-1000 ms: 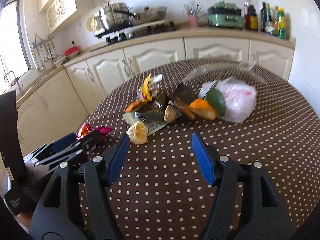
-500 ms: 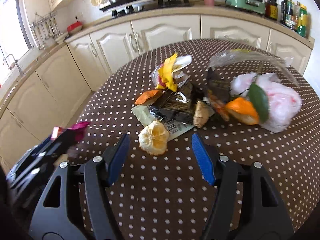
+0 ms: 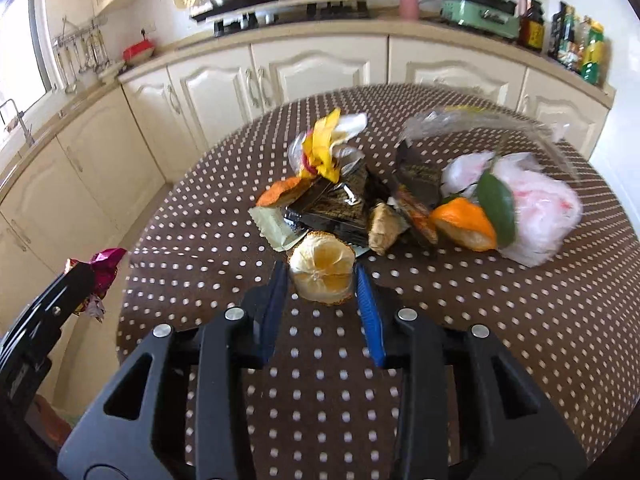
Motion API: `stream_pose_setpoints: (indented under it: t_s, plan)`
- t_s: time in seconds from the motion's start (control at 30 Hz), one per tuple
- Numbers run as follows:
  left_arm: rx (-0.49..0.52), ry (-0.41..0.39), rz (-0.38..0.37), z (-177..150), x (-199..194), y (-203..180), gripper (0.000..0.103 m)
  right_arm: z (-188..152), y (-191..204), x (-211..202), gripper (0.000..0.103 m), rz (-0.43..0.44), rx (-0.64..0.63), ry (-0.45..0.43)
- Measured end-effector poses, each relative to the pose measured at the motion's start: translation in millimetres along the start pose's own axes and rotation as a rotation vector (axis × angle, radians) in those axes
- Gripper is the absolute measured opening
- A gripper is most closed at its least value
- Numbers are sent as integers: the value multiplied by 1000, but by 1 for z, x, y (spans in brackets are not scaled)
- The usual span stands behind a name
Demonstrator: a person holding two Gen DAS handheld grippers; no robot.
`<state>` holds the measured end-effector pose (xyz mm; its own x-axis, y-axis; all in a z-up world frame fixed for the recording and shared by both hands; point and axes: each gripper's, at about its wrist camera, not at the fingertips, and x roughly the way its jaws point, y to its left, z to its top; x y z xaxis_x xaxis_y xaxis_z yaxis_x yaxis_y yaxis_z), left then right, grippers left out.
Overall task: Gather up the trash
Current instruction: 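Move both tools back to the table and grasp the pink wrapper with left tool, then drop the pink wrapper into the bucket while the right tool drops an orange peel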
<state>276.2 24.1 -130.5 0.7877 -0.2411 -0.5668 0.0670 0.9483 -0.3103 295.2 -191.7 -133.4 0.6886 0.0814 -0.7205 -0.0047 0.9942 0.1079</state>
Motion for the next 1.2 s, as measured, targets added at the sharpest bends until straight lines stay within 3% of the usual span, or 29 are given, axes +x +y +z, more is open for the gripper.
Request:
stream_pose_setpoints:
  t_s: [0.2,0.47,0.7,0.8,1.2]
  plan:
    - [-54,-20,53,-2,-20,29,42,-11,41,-26,35,98,-69,-47]
    - [-152,-25,196,-10,-44,105,42,-28,138,-18,35,296,-232,1]
    - [-224,41,336,-30,-44,181,42,-58,216,25,35,385,-337,105]
    - [-272,106,381,-45,-31,216,42,-75,238,52,35,395,-364,167]
    - [-344,266,427,-86,31,286,44,-127,278,153,35,400,-377,402]
